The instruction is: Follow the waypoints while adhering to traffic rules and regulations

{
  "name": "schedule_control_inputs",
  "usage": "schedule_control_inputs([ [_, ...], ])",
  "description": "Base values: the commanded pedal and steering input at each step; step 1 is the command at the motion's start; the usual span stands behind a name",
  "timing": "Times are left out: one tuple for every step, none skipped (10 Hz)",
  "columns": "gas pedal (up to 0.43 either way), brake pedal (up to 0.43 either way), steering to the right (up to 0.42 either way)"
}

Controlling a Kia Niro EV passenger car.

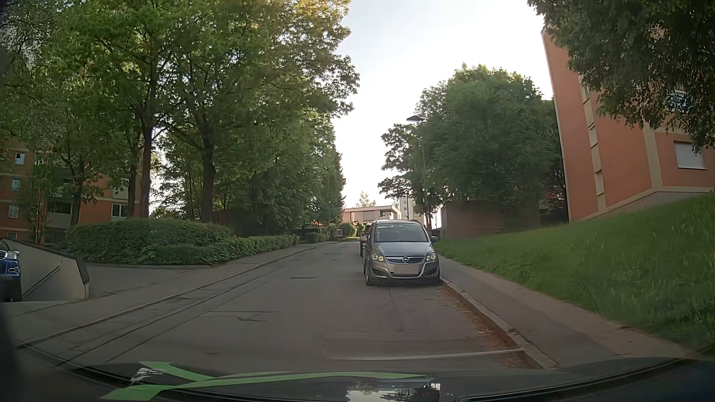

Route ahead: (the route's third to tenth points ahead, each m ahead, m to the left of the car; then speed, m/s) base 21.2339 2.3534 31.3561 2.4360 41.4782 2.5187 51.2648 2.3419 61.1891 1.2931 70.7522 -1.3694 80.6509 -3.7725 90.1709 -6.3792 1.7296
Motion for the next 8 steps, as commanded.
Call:
schedule_control_inputs([
  [0.398,0.0,-0.298],
  [0.409,0.0,-0.297],
  [0.429,0.0,-0.295],
  [0.429,0.0,-0.272],
  [0.331,0.0,-0.207],
  [0.0,0.0,-0.143],
  [0.0,0.0,-0.052],
  [0.0,0.0,0.029],
])
